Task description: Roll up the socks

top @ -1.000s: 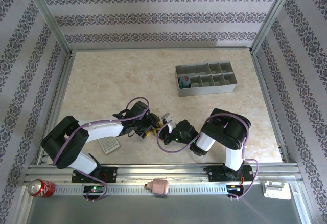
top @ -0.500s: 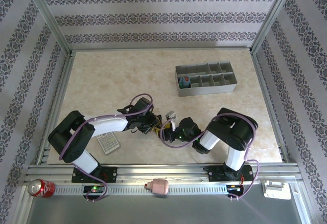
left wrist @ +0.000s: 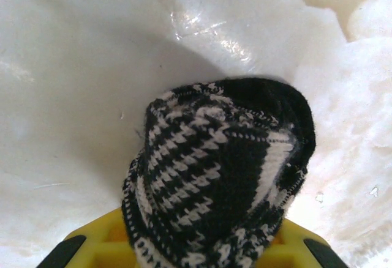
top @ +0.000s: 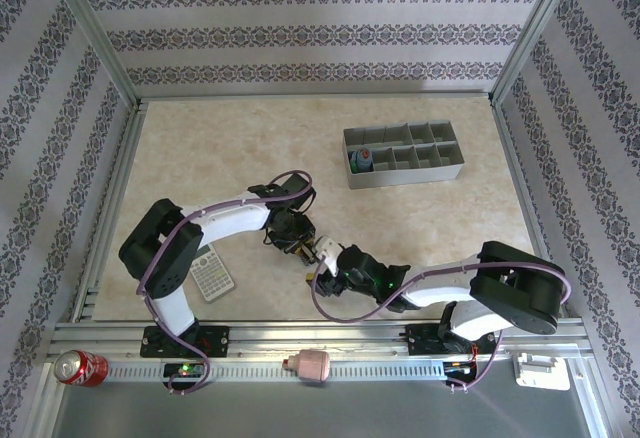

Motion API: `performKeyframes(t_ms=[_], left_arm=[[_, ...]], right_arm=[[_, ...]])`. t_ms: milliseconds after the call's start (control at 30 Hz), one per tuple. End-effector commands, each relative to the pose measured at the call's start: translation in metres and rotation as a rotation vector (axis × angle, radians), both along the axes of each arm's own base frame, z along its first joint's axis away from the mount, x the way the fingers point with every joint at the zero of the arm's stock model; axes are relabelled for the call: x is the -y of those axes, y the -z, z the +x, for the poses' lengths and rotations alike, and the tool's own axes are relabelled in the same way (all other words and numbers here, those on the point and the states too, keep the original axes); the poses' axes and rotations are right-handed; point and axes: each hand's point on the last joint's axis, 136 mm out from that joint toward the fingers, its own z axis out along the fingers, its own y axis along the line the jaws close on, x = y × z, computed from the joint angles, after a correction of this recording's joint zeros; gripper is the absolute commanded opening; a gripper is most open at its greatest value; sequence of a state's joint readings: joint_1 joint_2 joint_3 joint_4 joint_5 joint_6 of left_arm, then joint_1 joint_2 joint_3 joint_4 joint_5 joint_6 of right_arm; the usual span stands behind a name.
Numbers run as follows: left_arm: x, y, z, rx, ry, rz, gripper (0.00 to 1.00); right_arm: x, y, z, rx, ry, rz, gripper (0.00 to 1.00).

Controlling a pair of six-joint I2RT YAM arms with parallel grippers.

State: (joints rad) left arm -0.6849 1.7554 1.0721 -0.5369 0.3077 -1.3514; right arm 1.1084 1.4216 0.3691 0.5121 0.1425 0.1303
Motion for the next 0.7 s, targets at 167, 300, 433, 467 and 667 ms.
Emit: performKeyframes(t_ms=[167, 300, 433, 467, 667], left_arm=[[-0.035, 0.035, -0.033, -0.155, 0.014, 0.162, 0.00], [-0.035, 0.037, -0.032, -0.150, 0.008, 0.156, 0.00], [-0.035, 0.039, -0.033, -0.149, 0.008, 0.157, 0.00], [-0.034, 0.039, -0.032, -0.147, 0.008, 0.154, 0.00], [-0.035, 0.043, -0.033, -0.149, 0.015, 0.159, 0.00]], right_arm=[[0.002, 0.001, 0.033, -0.066, 0.123, 0.031, 0.68], [-0.012, 0.001, 0.031, -0.153, 0.102, 0.110, 0.65], [-0.016, -0.002, 0.035, -0.204, 0.119, 0.186, 0.63], [-0.017, -0.003, 0.037, -0.213, 0.123, 0.204, 0.63], [-0.021, -0.015, 0.040, -0.291, 0.125, 0.321, 0.65]])
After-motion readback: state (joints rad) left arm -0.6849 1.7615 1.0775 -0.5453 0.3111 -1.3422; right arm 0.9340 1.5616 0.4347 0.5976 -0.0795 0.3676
